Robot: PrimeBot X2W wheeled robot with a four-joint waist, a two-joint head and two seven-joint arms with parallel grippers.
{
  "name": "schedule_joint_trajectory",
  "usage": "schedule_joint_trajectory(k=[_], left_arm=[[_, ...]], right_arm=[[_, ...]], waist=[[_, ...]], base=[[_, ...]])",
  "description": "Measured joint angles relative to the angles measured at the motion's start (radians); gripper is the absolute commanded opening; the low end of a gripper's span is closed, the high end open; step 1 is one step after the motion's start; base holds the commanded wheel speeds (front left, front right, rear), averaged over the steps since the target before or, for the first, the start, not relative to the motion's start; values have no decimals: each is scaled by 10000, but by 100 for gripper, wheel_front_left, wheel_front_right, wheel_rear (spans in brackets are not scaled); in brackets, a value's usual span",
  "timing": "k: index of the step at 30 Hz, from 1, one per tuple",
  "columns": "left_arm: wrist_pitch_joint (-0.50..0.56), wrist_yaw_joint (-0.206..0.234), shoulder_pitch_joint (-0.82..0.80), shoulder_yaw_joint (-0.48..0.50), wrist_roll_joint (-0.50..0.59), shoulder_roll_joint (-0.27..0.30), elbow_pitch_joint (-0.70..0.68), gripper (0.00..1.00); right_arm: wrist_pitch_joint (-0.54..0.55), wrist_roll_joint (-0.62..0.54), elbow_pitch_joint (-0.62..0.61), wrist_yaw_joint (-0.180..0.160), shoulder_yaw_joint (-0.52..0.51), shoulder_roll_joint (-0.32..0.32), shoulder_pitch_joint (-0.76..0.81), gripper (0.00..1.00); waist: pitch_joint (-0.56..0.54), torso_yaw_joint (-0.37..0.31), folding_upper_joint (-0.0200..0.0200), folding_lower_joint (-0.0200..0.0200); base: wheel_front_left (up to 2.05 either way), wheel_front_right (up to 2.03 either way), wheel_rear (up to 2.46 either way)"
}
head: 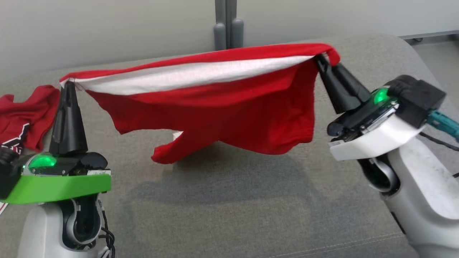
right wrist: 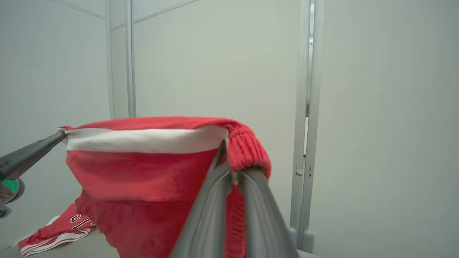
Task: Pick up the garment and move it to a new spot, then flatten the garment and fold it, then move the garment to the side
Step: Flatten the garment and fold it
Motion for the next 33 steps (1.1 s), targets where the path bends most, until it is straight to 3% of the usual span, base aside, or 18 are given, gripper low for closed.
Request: schedule_joint_trajectory(k=[5,11,15,18,21,22,24,26,30,33], left_arm=[[-17,-2,8,-194,44,52,-1425,0],[596,-2,347,-811,188,355,-1902,0],[1300,4,456,-851,-73,401,-1327,0],[1837,236,-186,-671,-382,416,-531,0],[2023,694,-1863,-17,-502,518,-12,0],[2023,694,-1863,-17,-502,518,-12,0],[1795,913,-4137,485,-527,441,-255,0],[1703,938,-5341,531,-535,372,-527,0],[1766,940,-5792,353,-616,359,-416,0],[2180,794,-5116,-322,-625,351,232,0]], right_arm=[[-4,119,-1695,0,-583,-663,2,0],[370,1151,-2140,0,222,-1478,704,0],[1421,2011,-1484,0,828,-1724,431,0],[2136,2272,-525,0,1014,-1639,-862,0],[2380,1916,230,2,251,-1145,-3201,0],[2380,1916,230,2,251,-1145,-3201,0],[2059,1544,240,-42,-748,-729,-5597,0],[1850,1262,280,-46,-938,-742,-6613,0],[2054,1127,932,-19,-468,-930,-6729,0],[2688,1360,2057,-17,305,-1024,-5725,0]], waist=[[-227,-449,0,-1],[-173,-620,0,0],[132,-609,0,0],[432,-601,0,0],[752,-578,0,0],[752,-578,0,0],[1031,-484,0,0],[1150,-338,0,0],[1285,-62,0,0],[1415,215,0,0]], base=[[0,0,0],[0,0,0],[0,0,0],[0,0,0],[0,0,0],[0,0,0],[0,0,0],[0,0,0],[0,0,0],[0,0,0]])
